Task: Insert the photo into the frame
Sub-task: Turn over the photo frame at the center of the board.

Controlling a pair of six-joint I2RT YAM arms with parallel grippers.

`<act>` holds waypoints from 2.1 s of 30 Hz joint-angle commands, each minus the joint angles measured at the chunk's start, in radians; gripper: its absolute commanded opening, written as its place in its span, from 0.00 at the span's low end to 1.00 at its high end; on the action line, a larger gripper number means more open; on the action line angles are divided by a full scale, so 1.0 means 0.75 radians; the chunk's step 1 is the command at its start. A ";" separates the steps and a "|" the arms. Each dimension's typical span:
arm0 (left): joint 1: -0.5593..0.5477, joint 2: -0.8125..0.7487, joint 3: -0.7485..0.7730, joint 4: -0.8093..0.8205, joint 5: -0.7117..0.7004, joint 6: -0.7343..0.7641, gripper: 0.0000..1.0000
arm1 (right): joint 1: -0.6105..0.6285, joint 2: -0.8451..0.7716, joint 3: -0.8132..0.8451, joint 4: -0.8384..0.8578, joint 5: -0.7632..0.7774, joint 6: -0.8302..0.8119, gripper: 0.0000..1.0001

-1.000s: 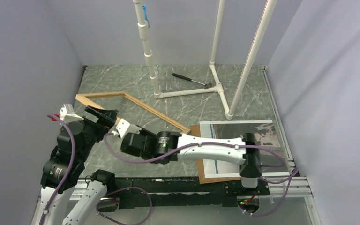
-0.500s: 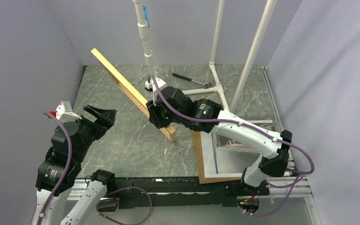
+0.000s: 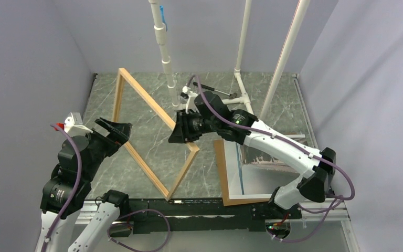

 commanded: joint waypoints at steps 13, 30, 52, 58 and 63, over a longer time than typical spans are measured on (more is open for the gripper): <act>0.001 0.039 -0.048 0.041 0.020 0.039 0.99 | -0.189 -0.385 -0.654 0.409 -0.244 0.399 0.00; 0.000 0.058 -0.086 0.051 0.027 0.031 0.99 | -0.175 -0.584 -0.816 0.256 -0.299 0.159 0.00; 0.002 0.084 -0.113 0.056 0.042 0.035 0.99 | -0.174 -0.945 -1.359 0.447 -0.140 0.579 0.00; 0.001 0.090 -0.127 0.067 0.056 0.029 0.99 | -0.174 -0.932 -1.451 0.504 -0.146 0.614 0.00; 0.003 0.098 -0.131 0.073 0.067 0.023 0.99 | -0.175 -0.875 -1.506 0.577 -0.153 0.643 0.00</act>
